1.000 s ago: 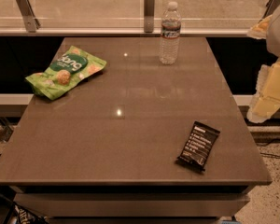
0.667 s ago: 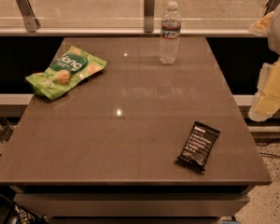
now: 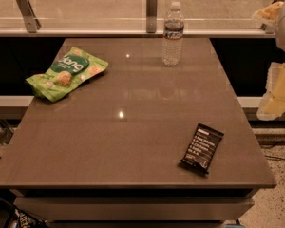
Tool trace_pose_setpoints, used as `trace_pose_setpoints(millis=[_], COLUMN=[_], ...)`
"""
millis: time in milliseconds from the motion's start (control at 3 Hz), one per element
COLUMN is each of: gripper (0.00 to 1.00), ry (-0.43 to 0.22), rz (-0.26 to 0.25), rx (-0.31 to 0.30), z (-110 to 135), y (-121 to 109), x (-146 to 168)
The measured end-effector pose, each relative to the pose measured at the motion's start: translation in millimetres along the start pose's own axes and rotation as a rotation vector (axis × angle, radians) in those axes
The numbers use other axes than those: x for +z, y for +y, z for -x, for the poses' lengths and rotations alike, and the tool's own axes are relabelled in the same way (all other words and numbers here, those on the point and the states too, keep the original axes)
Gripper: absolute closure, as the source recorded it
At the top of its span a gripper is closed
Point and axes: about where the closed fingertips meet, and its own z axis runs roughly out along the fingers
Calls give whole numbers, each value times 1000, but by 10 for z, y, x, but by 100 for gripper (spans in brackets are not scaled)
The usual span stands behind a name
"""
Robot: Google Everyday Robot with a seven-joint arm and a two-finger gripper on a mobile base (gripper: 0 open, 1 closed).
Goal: Move rxbar chocolate near green rice chip bag
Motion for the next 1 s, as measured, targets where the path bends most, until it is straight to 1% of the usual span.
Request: trace_pose_setpoints(millis=[333, 667, 1000], gripper=[0, 0, 0], ry=[-27, -29, 1], rz=[-59, -80, -65], rx=[-114, -230, -327], z=[12, -6, -6], y=[-50, -116, -206], x=[-84, -124, -122])
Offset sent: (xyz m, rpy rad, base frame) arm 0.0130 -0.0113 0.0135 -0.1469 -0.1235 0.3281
